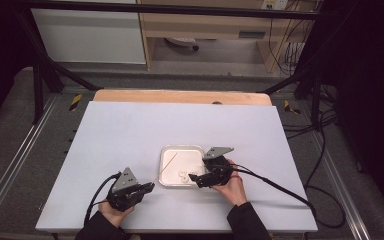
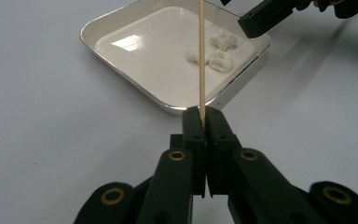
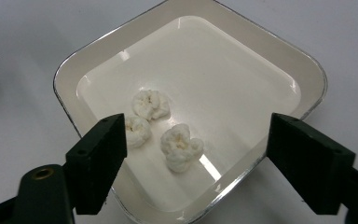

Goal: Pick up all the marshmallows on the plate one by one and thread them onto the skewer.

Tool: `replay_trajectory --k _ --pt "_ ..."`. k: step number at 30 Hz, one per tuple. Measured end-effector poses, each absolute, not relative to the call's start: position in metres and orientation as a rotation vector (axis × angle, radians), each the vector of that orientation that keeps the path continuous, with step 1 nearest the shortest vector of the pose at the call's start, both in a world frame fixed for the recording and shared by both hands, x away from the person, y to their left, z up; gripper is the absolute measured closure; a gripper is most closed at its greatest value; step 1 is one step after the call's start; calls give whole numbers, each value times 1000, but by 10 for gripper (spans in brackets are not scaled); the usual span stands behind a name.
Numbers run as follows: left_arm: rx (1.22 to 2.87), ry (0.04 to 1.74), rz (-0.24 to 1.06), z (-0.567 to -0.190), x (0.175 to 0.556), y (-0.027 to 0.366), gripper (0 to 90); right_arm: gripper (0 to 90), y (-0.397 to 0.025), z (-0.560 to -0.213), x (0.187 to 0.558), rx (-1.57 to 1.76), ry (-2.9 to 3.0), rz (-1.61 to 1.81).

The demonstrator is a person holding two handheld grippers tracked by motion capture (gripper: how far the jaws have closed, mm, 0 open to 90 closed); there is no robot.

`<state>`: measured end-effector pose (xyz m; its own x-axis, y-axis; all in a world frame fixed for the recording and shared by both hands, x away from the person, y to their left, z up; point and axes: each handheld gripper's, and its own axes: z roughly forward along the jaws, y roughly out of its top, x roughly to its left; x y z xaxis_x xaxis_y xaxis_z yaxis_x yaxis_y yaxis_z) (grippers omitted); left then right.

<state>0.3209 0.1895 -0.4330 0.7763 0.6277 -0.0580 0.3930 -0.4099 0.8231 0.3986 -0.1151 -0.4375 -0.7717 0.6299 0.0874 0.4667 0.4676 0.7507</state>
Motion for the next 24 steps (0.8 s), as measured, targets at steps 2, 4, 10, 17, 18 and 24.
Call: replay_trajectory --k 2,4,10,17,18,24 --pt "2056 756 322 -433 322 190 882 279 -114 -439 399 951 2514 1194" --pt "2056 763 320 -434 322 190 882 322 -113 -441 399 943 2520 1191" --pt "2054 760 325 -434 321 189 882 414 -111 -446 399 936 2512 1184" --pt "2060 759 327 -434 321 188 882 495 -109 -450 399 910 2532 1168" --pt "2061 758 326 -434 321 188 882 507 -109 -451 399 906 2536 1164" --pt "2062 759 326 -434 321 187 882 559 -108 -452 399 884 2544 1153"
